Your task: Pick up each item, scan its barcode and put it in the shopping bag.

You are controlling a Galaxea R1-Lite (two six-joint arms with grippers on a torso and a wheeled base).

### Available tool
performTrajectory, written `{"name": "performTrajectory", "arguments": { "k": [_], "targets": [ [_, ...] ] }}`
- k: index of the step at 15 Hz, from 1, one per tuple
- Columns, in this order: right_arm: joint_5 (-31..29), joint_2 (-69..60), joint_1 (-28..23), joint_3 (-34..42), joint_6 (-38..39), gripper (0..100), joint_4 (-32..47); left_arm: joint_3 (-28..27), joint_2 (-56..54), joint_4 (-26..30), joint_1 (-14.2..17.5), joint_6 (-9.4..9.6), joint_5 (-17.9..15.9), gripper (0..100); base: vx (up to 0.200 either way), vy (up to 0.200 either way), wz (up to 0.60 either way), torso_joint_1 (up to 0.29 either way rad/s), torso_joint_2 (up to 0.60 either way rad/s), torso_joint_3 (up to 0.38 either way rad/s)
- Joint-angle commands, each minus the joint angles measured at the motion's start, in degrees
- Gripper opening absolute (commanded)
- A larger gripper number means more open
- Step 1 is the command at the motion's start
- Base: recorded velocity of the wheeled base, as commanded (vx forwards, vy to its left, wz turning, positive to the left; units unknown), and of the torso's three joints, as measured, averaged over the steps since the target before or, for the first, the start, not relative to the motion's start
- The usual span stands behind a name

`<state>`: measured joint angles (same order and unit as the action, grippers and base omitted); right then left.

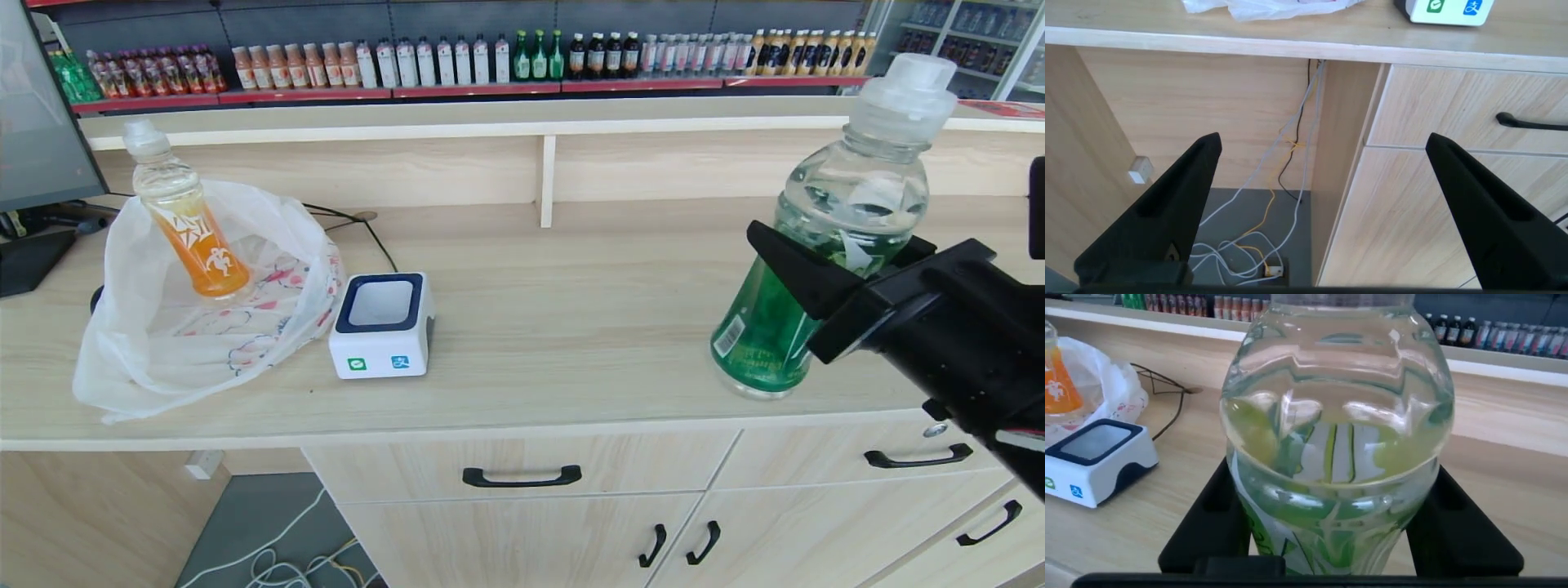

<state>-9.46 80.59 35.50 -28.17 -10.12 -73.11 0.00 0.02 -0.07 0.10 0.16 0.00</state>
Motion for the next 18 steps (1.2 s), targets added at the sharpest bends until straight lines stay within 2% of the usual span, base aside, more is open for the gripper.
{"name": "performTrajectory", "arguments": {
  "k": [1, 5, 7, 9, 13, 16, 18],
  "targets": [
    [1.81, -0.88, 0.01, -0.04, 2.65, 0, -0.02, 0.00, -0.02, -0.01, -0.01, 0.02, 0.00, 100, 0.000, 0.000, 0.00, 0.000, 0.00, 0.000],
    [14.12, 0.62, -0.87, -0.74, 13.19, 0, -0.02, 0.00, -0.02, -0.01, -0.01, 0.02, 0.00, 100, 0.000, 0.000, 0.00, 0.000, 0.00, 0.000],
    [18.86, 2.99, -0.96, -4.96, 19.08, 0, -0.02, 0.00, -0.02, -0.01, -0.01, 0.02, 0.00, 100, 0.000, 0.000, 0.00, 0.000, 0.00, 0.000],
    [22.29, 6.33, -0.96, -10.50, 23.30, 0, -0.19, 0.00, -0.02, -0.01, -0.01, 0.02, 0.09, 100, 0.000, 0.000, 0.00, 0.000, 0.00, 0.000],
    [25.28, 12.75, 0.18, -18.32, 28.49, 0, -3.80, 0.00, -0.02, -0.01, -0.01, 0.02, 0.00, 100, 0.000, 0.000, 0.00, 0.000, 0.00, 0.000],
    [28.97, 14.33, 1.33, -18.32, 31.56, 0, -7.58, 0.00, -0.02, -0.01, -0.01, 0.02, 0.09, 100, 0.000, 0.000, 0.00, 0.000, 0.00, 0.000],
    [35.30, 14.33, 1.42, -18.06, 33.58, 0, -8.02, 0.00, -0.02, -0.01, -0.01, 0.02, 0.09, 100, 0.000, 0.000, 0.00, 0.000, 0.00, 0.000]
  ]
}}
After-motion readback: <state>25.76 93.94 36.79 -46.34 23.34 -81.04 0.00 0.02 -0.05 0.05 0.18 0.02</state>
